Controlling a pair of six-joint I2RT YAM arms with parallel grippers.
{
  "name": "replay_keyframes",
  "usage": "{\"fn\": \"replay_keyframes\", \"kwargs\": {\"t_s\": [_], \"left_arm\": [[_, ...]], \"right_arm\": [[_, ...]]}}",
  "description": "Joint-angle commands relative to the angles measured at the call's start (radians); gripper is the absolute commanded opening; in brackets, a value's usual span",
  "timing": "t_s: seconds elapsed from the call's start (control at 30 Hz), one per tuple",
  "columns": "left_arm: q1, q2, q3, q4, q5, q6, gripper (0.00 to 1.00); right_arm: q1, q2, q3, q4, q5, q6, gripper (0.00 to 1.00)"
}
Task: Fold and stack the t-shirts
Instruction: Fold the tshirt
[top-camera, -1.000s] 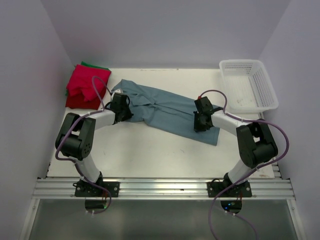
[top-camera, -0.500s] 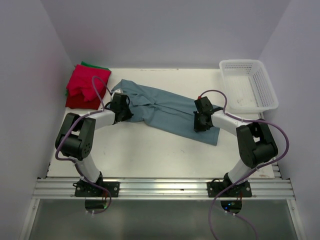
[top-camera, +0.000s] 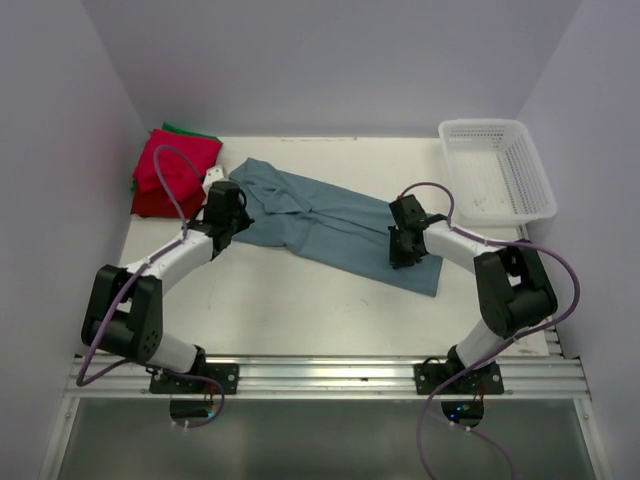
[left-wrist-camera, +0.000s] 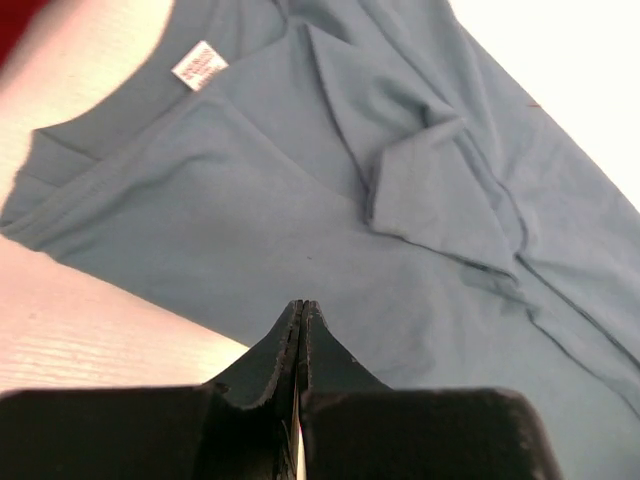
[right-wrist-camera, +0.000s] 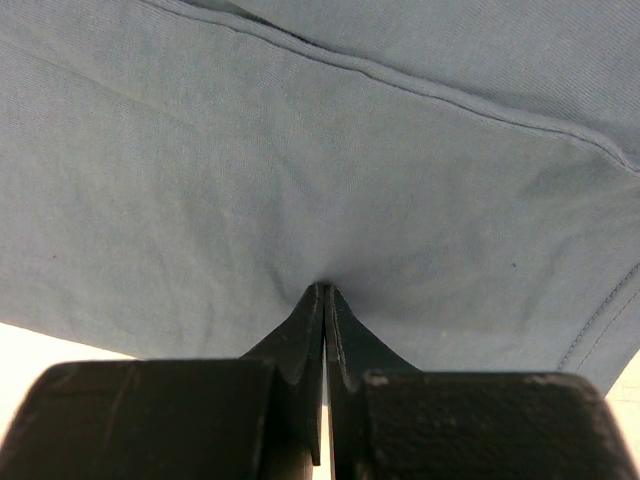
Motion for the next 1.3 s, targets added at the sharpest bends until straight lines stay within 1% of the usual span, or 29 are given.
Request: {"fn": "replay_keyframes", "kwargs": {"t_s": [0.0, 0.03, 0.23, 0.37, 0.4, 0.43, 0.5, 0.6, 0.63, 0.7, 0.73, 0.8, 0.83, 0.87, 0.97, 1.0, 1.07, 1.1, 1.17, 1.2, 1.23, 1.27], "left_arm": [[0.027, 0.072, 0.022, -0.036, -0.098, 0.030, 0.00], [0.034, 0.127, 0.046, -0.040, -0.093, 0.025, 0.00], [0.067, 0.306, 0.109, 0.003, -0.020, -0.006, 0.00], [0.070, 0.372, 0.135, 0.031, 0.026, -0.029, 0.00], [0.070, 0.384, 0.142, 0.066, 0.030, -0.032, 0.00], [0.071, 0.413, 0.164, 0.068, 0.030, -0.035, 0.00], [0.073, 0.468, 0.218, 0.066, 0.039, -0.038, 0.00], [0.080, 0.543, 0.302, 0.071, 0.079, -0.038, 0.00], [0.080, 0.562, 0.327, 0.057, 0.089, -0.036, 0.00], [0.082, 0.603, 0.393, 0.018, 0.114, -0.036, 0.00], [0.082, 0.608, 0.405, 0.004, 0.120, -0.036, 0.00], [0.082, 0.608, 0.419, 0.008, 0.138, -0.035, 0.00], [0.082, 0.604, 0.419, 0.010, 0.140, -0.032, 0.00], [0.082, 0.594, 0.416, 0.014, 0.137, -0.029, 0.00], [0.082, 0.564, 0.389, 0.031, 0.154, -0.026, 0.00], [0.082, 0.558, 0.382, 0.031, 0.160, -0.023, 0.00], [0.082, 0.551, 0.376, 0.026, 0.166, -0.016, 0.00], [0.082, 0.542, 0.370, 0.025, 0.168, -0.015, 0.00], [0.082, 0.538, 0.358, 0.031, 0.171, -0.009, 0.00], [0.082, 0.536, 0.356, 0.029, 0.168, -0.007, 0.00], [0.082, 0.536, 0.355, 0.025, 0.168, -0.004, 0.00], [0.082, 0.535, 0.350, 0.023, 0.168, -0.004, 0.00]], "right_arm": [[0.006, -0.023, -0.017, -0.093, 0.006, -0.009, 0.00], [0.009, -0.029, -0.021, -0.096, 0.005, -0.009, 0.00], [0.011, -0.107, -0.057, -0.113, 0.012, -0.005, 0.00], [0.020, -0.152, -0.077, -0.119, 0.003, 0.001, 0.00], [0.023, -0.158, -0.080, -0.119, -0.005, 0.009, 0.00], [0.029, -0.173, -0.091, -0.117, -0.027, 0.015, 0.00], [0.066, -0.189, -0.103, -0.108, -0.057, 0.035, 0.00], [0.145, -0.213, -0.166, -0.071, -0.147, 0.079, 0.00], [0.191, -0.220, -0.181, -0.062, -0.163, 0.098, 0.00], [0.239, -0.240, -0.223, -0.039, -0.166, 0.133, 0.00], [0.274, -0.244, -0.235, -0.038, -0.155, 0.144, 0.00], [0.296, -0.258, -0.261, -0.027, -0.149, 0.159, 0.00], [0.314, -0.267, -0.260, -0.033, -0.131, 0.159, 0.00], [0.320, -0.284, -0.254, -0.056, -0.079, 0.158, 0.00], [0.322, -0.376, -0.183, -0.128, 0.026, 0.142, 0.00], [0.322, -0.416, -0.135, -0.142, 0.117, 0.136, 0.00], [0.320, -0.428, -0.076, -0.206, 0.271, 0.159, 0.00], [0.319, -0.421, -0.015, -0.228, 0.425, 0.161, 0.00], [0.285, -0.343, 0.051, -0.307, 0.548, 0.171, 0.00], [0.265, -0.306, 0.114, -0.332, 0.582, 0.181, 0.00], [0.218, -0.224, 0.139, -0.372, 0.609, 0.184, 0.00], [0.193, -0.189, 0.160, -0.381, 0.603, 0.196, 0.00]]}}
